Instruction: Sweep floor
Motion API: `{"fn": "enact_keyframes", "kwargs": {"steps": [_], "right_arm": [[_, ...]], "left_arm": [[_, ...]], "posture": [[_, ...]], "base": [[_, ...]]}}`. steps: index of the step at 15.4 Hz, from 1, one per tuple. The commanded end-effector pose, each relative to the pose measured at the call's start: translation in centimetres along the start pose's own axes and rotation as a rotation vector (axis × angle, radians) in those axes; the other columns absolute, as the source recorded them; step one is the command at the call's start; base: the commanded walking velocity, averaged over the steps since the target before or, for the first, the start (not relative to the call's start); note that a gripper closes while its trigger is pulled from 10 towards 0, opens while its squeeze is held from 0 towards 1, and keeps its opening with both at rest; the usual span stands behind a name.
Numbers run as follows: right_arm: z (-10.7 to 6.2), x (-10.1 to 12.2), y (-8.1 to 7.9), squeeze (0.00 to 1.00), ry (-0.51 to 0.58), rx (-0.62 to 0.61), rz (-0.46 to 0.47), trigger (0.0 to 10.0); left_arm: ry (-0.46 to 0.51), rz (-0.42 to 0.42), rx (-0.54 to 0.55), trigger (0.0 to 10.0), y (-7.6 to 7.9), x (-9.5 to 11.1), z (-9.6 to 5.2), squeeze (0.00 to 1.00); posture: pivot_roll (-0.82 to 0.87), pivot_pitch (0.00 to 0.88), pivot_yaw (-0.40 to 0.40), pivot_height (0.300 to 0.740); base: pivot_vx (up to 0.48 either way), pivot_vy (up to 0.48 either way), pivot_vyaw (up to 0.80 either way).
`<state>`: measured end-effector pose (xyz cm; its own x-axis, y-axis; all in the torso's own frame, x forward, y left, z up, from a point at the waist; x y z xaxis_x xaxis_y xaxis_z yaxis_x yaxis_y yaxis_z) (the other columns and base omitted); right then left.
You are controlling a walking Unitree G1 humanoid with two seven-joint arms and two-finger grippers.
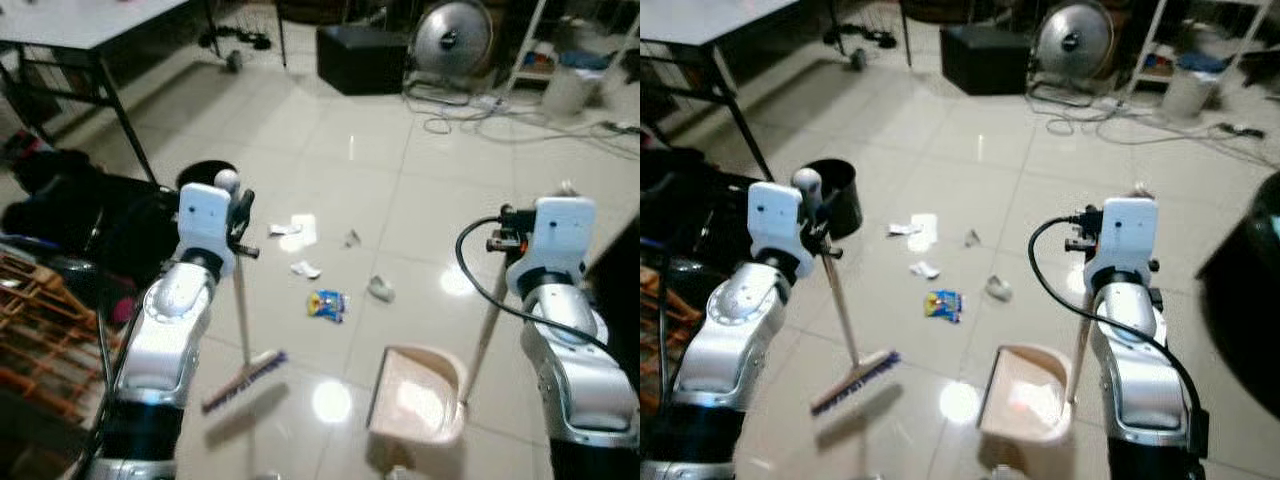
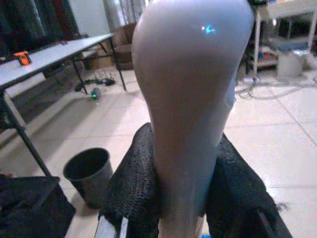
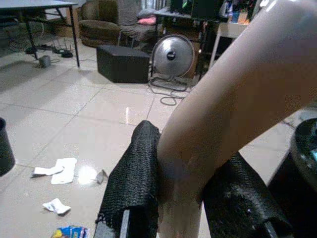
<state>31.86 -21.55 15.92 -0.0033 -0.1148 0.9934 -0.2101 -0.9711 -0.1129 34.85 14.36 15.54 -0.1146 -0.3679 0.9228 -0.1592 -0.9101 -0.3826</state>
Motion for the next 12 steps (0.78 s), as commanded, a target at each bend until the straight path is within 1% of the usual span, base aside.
{"fn": "enact_keyframes", "kwargs": {"steps": [1, 2, 3, 6, 7, 9, 12], "right_arm": [[0.23, 1.09, -0.11, 0.00, 0.052, -0.008, -0.003, 10.0], [0.33, 0.94, -0.24, 0.00, 0.049, -0.008, -0.019, 10.0], [0.31, 1.05, -0.45, 0.00, 0.070, 0.001, -0.025, 10.0], [0.19, 0.92, -0.52, 0.00, 0.069, 0.006, 0.004, 10.0], [0.11, 0.94, -0.36, 0.00, 0.072, 0.006, 0.029, 10.0], [0.17, 1.08, -0.28, 0.00, 0.082, 0.000, 0.041, 10.0], [0.43, 1.10, -0.55, 0.00, 0.093, 0.009, 0.054, 10.0]], "left_arm": [[0.049, 0.013, 0.013, 10.0, -0.60, 1.38, 0.34, 0.00], [0.047, 0.014, 0.023, 10.0, -0.80, 1.34, 0.41, 0.00], [0.046, 0.013, 0.026, 10.0, -0.91, 1.33, 0.48, 0.00], [0.046, 0.018, 0.020, 10.0, -0.74, 1.27, 0.63, 0.00], [0.049, 0.022, 0.025, 10.0, -0.76, 1.37, 0.81, 0.00], [0.051, 0.017, 0.051, 10.0, -1.15, 1.54, 0.98, 0.00], [0.043, 0.011, 0.078, 10.0, -1.55, 1.32, 0.91, 0.00]], "posture": [[-0.02, 0.044, 0.039, 0.740], [-0.02, 0.042, 0.042, 0.740], [-0.02, 0.037, 0.049, 0.740], [-0.02, 0.030, 0.059, 0.740], [-0.01, 0.031, 0.056, 0.740], [0.00, 0.049, 0.055, 0.740], [0.01, 0.044, 0.051, 0.740]], "base": [[0.337, 0.000, 0.00], [0.337, 0.000, 0.00], [0.337, 0.000, 0.00], [0.337, 0.000, 0.00], [0.334, 0.000, 0.00], [0.337, 0.000, 0.00], [0.339, 0.000, 0.00]]}}
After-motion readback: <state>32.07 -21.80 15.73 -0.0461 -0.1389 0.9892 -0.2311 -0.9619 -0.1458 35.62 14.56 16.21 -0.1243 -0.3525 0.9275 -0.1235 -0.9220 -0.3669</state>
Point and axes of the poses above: a point about 5 cm out from each wrist's last joint towards the gripper, its own z axis pointing out of the wrist towards the gripper, its own x axis along the axis of the wrist's last joint, y = z × x, the point moved 4 cm from there along z, pointing out of the wrist towards the gripper, and after that the axes turned 15 degrees about z, right-handed, at the moved point
